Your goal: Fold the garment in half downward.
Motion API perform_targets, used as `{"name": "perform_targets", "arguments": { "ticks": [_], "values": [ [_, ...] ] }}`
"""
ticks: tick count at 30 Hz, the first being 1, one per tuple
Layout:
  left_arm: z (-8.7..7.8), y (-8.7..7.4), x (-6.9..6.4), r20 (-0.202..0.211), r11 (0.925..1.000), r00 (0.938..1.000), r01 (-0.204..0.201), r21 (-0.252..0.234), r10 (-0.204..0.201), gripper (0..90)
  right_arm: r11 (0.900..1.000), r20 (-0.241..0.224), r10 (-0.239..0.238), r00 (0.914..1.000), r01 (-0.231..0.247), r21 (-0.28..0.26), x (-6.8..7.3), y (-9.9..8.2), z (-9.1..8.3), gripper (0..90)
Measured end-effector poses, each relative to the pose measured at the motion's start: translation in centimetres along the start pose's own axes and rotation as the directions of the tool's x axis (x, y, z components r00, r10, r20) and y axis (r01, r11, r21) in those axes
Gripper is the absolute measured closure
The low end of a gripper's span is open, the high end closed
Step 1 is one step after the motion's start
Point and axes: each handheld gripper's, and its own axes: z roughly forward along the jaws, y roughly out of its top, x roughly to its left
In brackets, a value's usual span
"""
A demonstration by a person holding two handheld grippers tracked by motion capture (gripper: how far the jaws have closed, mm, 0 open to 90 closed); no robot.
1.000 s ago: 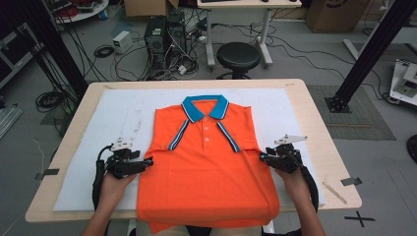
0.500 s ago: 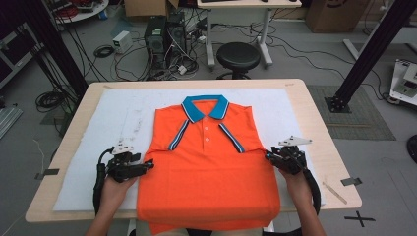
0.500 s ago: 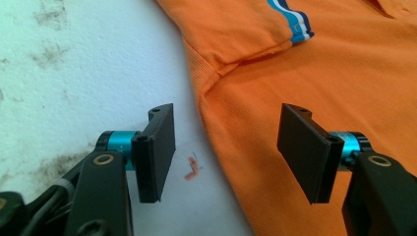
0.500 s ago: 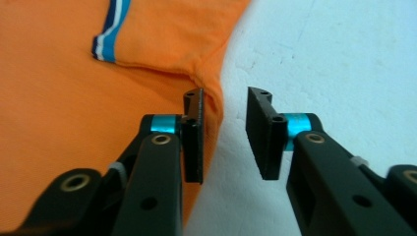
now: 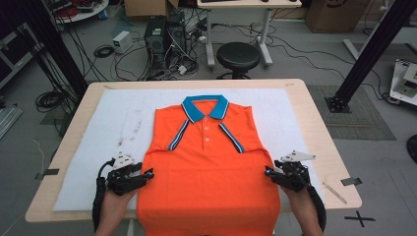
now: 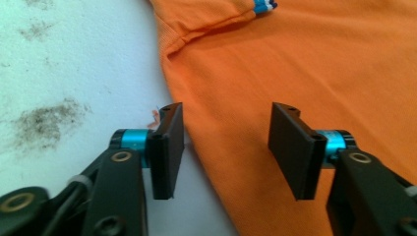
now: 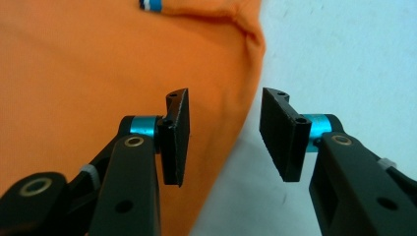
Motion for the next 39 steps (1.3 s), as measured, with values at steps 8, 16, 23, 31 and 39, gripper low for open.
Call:
{"name": "perform_targets", "arguments": {
  "ticks": [8,16,23,31,39],
  "values": [
    [-0.5,-0.3,-1.5,-0.054,0.9983,0.9968,-0.058,0.004,0.059,86.2,0.9998,-0.026,-0.007,0.9996,0.008,0.017,0.9,-1.1,-0.8,88.4],
    [-2.9,-0.7,-0.7,0.023,0.9997,0.9997,0.001,-0.023,-0.001,86.3,0.9998,-0.049,0.007,0.9988,-0.007,-0.016,0.7,-1.7,-2.7,88.5],
    [-4.6,-0.5,-0.1,0.065,0.9964,0.9968,0.051,-0.068,-0.046,76.0,0.997,-0.049,-0.007,0.9988,0.003,-0.077,1.7,-1.5,-5.4,86.4],
    [-3.1,-0.8,0.3,0.08,0.9963,0.9935,0.083,-0.022,-0.081,46.7,0.9978,-0.023,0.044,0.9988,-0.045,-0.048,1.4,-1.3,-3.6,65.1],
    [-2.6,-2.1,-0.9,0.063,0.9988,0.9968,0.049,0.005,-0.049,49.1,0.9982,-0.042,0.056,0.9975,-0.055,0.024,1.3,-2.0,-2.2,61.2]
  ]
}}
